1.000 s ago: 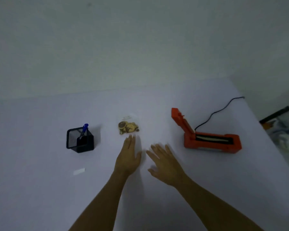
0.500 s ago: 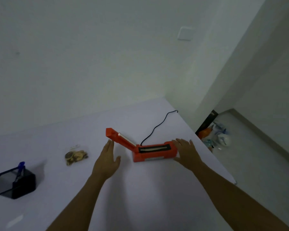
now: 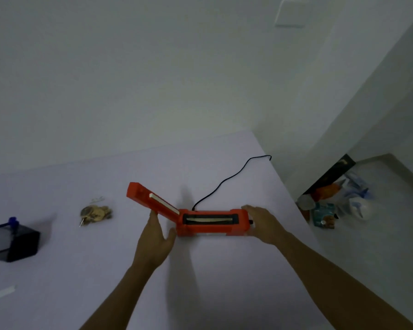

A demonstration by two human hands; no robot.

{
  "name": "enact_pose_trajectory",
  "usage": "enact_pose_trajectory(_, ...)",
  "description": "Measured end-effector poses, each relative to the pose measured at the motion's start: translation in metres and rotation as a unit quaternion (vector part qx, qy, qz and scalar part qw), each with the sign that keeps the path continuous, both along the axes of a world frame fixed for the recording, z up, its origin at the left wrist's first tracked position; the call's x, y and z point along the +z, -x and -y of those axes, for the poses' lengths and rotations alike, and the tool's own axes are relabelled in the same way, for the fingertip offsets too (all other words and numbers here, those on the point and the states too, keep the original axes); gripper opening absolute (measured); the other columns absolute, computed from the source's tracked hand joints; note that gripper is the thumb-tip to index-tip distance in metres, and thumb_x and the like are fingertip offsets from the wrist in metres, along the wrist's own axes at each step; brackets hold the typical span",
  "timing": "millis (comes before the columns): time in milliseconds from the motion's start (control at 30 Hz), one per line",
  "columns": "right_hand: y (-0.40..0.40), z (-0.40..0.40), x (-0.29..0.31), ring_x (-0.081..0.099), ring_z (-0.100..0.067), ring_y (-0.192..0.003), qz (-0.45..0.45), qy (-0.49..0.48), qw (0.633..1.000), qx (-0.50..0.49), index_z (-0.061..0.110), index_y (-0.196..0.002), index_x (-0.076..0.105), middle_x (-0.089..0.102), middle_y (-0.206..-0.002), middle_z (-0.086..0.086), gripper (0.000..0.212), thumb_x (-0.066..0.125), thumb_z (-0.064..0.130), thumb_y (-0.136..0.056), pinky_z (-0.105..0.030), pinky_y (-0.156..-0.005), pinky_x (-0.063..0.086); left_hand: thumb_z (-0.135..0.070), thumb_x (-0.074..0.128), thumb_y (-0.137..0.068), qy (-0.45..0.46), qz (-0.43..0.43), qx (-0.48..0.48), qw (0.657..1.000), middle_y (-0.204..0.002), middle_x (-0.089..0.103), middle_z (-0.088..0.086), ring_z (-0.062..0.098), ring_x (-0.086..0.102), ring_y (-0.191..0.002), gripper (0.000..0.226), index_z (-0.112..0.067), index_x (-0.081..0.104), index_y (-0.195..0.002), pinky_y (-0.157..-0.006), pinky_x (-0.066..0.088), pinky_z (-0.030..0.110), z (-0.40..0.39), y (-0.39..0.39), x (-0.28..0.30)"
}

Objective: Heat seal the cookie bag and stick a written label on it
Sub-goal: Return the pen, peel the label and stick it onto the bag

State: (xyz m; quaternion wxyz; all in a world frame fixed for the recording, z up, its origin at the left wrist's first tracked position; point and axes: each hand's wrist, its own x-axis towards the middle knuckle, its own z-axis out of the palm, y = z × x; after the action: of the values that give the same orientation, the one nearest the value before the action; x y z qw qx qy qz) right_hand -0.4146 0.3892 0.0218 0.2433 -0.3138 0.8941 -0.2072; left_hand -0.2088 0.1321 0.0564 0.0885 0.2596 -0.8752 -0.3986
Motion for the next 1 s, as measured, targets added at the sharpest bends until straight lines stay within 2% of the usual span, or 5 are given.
enact_pose_trajectory(100, 0.004, -0.001, -0.001, 0.057, -0.024, -0.111, 0.037, 0.016, 0.999, -0.005, 0.013, -0.135, 0.048, 0.060, -0.123, -0.009, 0.075, 0.084, 0.024, -0.069, -0.040, -0.098, 0.046, -0.028, 0.056, -0.089, 0.027, -0.036, -0.072, 0.996, -0.147, 0.035, -0.007, 0.010, 0.045, -0.127, 0.077, -0.018, 0.010, -0.150, -0.099, 0.037, 0.016, -0.026, 0.019, 0.003)
enact_pose_trajectory(200, 0.016, -0.007, -0.021, 0.056, -0.022, -0.112, 0.069, 0.020, 0.997, 0.002, 0.025, -0.139, 0.041, 0.058, -0.124, -0.006, 0.085, 0.082, 0.038, -0.066, -0.044, -0.097, 0.048, -0.032, 0.053, -0.085, 0.100, 0.017, -0.142, 0.985, -0.158, 0.005, 0.000, 0.018, 0.010, -0.145, 0.085, -0.015, 0.002, -0.151, -0.117, 0.024, 0.038, -0.046, 0.032, -0.014)
enact_pose_trajectory(300, 0.023, -0.007, -0.024, 0.057, -0.019, -0.112, 0.090, 0.031, 0.995, -0.003, 0.027, -0.138, 0.043, 0.060, -0.123, -0.003, 0.086, 0.083, 0.037, -0.063, -0.043, -0.096, 0.050, -0.033, 0.054, -0.085, 0.145, 0.095, -0.177, 0.969, -0.157, -0.015, -0.003, 0.020, -0.012, -0.146, 0.092, -0.017, -0.010, -0.149, -0.120, 0.012, 0.044, -0.056, 0.034, -0.030)
enact_pose_trajectory(433, 0.029, 0.006, -0.016, 0.058, -0.016, -0.114, 0.098, 0.061, 0.993, -0.011, 0.017, -0.138, 0.046, 0.060, -0.127, -0.004, 0.082, 0.086, 0.015, -0.067, -0.031, -0.097, 0.048, -0.026, 0.056, -0.086, 0.148, 0.111, -0.160, 0.970, -0.158, -0.013, -0.002, 0.020, -0.014, -0.146, 0.091, -0.018, -0.010, -0.149, -0.120, 0.010, 0.043, -0.052, 0.036, -0.033)
enact_pose_trajectory(1000, 0.104, 0.160, -0.026, 0.053, -0.015, -0.117, 0.129, 0.137, 0.980, 0.065, 0.015, -0.140, 0.042, 0.057, -0.133, -0.007, 0.087, 0.086, 0.009, -0.066, -0.026, -0.090, 0.041, -0.025, 0.058, -0.086, 0.201, 0.186, -0.079, 0.959, -0.160, -0.009, 0.003, 0.023, -0.003, -0.147, 0.094, -0.015, -0.009, -0.150, -0.118, 0.021, 0.040, 0.071, 0.090, -0.021)
